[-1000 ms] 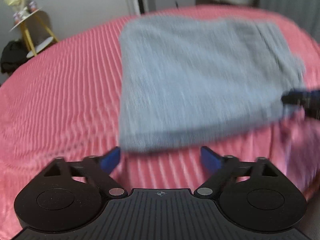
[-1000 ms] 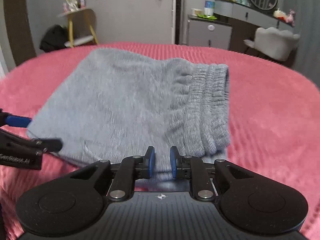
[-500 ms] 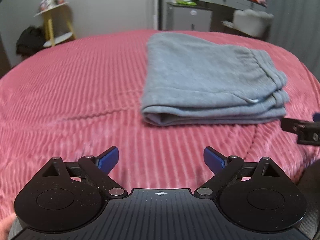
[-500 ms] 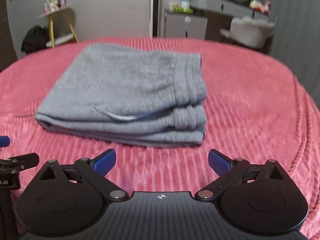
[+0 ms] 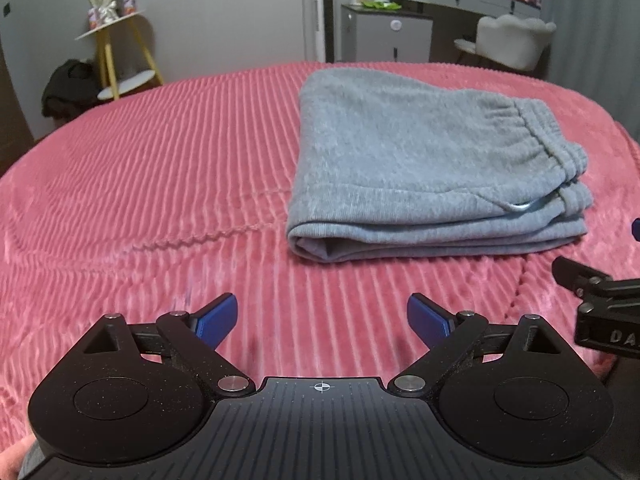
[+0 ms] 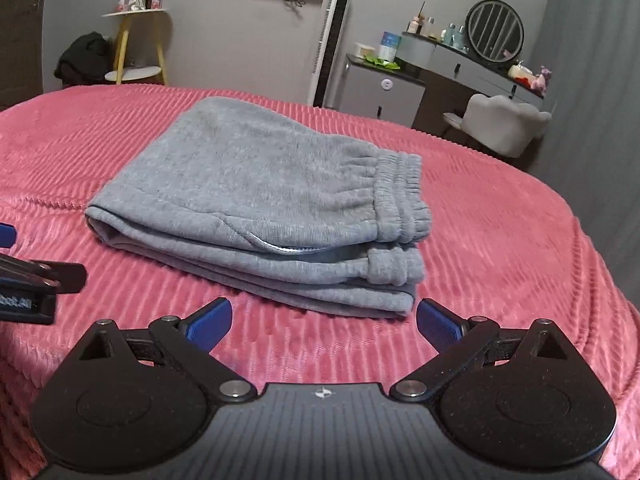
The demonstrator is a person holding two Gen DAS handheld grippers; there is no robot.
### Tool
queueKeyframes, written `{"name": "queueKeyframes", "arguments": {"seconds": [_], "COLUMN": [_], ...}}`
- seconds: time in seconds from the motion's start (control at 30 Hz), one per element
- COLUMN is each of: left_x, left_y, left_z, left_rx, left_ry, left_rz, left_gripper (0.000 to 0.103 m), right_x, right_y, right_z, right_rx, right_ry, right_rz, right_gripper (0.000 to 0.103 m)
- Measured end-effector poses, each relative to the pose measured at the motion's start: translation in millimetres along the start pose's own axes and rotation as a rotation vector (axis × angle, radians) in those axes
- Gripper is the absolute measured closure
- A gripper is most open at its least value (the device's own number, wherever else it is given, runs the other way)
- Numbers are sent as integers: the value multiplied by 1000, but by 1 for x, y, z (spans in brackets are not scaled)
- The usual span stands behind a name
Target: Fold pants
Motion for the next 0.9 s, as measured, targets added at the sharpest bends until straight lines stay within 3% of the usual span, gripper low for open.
{"name": "queueKeyframes", "arguments": {"seconds": [0.37,0.5,0.9], "left_x": [-22,-30,-41], "left_y": [-9,-12,-14], "left_z": [0,-3,-5], "left_rx": [-1,15,26], "left_ry": [20,17,26], "left_rz": [32,29,11], "left_gripper": [8,8,8], "right_x": [-18,-24,-42], "right_y": [-9,-11,-12], "right_z": [1,-1,5], "right_rx": [-84,-112,-192], "right_ry": [-84,-76,-110], "right_rz": [27,55,-3], "right_gripper": [4,4,4]}}
Point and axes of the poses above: each gripper's, at about its wrist camera, not at the fingertips, and x roughly against the way its jaws point, z to its right, y to its underside, the point moved 2 cm from there along -x, roughly the way its jaws point, and after that the axes turned 9 degrees about -z, right-handed, at the moved point
